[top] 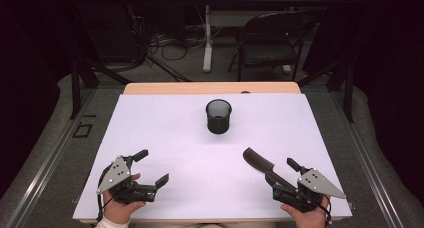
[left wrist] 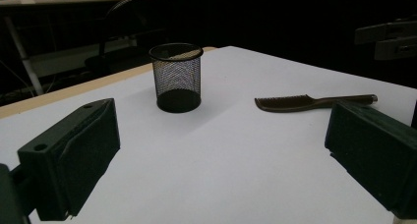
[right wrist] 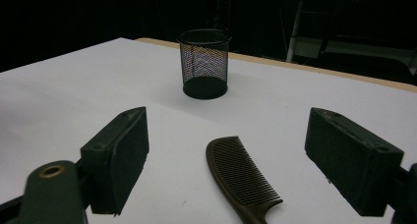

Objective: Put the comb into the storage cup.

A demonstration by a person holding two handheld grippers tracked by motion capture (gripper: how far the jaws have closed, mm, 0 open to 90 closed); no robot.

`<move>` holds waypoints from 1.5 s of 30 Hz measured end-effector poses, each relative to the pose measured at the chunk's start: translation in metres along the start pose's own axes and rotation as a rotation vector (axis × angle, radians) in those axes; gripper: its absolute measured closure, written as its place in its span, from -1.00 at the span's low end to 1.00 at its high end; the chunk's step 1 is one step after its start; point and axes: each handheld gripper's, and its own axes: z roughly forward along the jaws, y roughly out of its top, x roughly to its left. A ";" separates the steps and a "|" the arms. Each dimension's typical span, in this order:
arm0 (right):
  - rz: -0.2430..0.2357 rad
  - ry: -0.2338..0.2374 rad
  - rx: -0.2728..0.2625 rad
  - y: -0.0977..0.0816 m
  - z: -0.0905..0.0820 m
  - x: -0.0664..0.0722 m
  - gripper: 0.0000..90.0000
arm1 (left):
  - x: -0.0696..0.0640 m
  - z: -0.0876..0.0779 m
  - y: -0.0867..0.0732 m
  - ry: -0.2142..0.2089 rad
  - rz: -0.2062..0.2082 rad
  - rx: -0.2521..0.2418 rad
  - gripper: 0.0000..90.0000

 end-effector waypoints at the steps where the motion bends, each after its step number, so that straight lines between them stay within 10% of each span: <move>1: 0.002 -0.001 0.001 0.000 0.000 0.000 -0.62 | 0.000 0.000 0.000 0.000 0.001 0.001 -0.99; 20: -0.016 0.003 0.050 0.002 0.006 -0.002 -0.55 | 0.000 0.000 -0.006 -0.003 -0.008 0.023 -0.99; 45: -0.090 0.038 0.275 0.002 0.019 -0.007 -0.58 | 0.004 0.000 -0.008 0.000 -0.035 0.029 -0.97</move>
